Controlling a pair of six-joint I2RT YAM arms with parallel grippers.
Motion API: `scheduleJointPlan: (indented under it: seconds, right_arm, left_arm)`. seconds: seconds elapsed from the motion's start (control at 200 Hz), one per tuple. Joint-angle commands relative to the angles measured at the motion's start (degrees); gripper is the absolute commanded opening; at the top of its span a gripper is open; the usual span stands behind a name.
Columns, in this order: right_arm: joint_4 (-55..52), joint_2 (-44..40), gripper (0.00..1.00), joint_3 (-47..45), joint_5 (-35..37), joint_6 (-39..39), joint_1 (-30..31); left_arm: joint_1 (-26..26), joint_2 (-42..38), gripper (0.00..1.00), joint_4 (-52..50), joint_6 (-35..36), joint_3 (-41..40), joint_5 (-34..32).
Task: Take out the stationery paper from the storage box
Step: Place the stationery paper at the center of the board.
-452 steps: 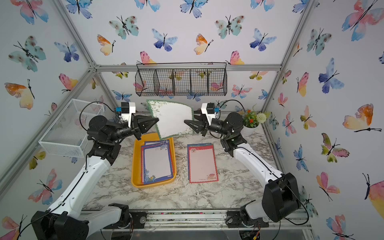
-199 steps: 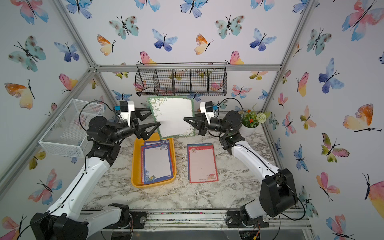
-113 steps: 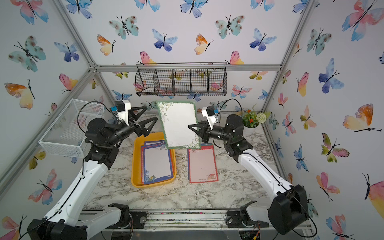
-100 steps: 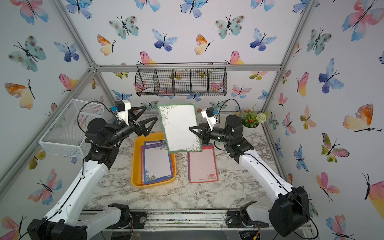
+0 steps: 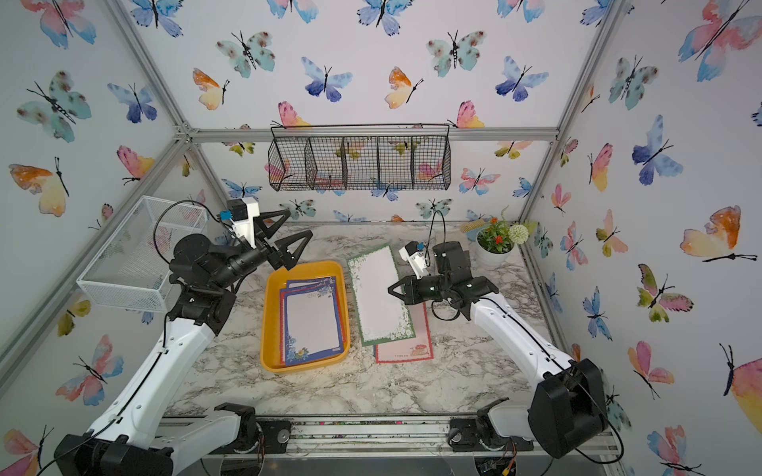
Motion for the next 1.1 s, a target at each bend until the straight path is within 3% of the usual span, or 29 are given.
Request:
scheduleJointPlan:
  seconds: [0.0,0.435,1.096]
  right_arm:
    - [-2.80,1.24,0.02,-1.60,-1.88,0.42,-1.36]
    - [-2.17,7.90,0.02,-5.18,-6.31,0.83,-7.98]
    - [6.94,12.50,0.02,-14.25,-12.06,3.46,-13.26]
  left_arm:
    - [-0.21,-0.14,0.99,0.11,0.41,-0.13,-0.48]
    - [-0.37,-0.23,1.00,-0.59,1.20,-0.20,-1.99]
    - [-0.38,0.21,1.00,-1.20,1.20,-0.19,-3.87]
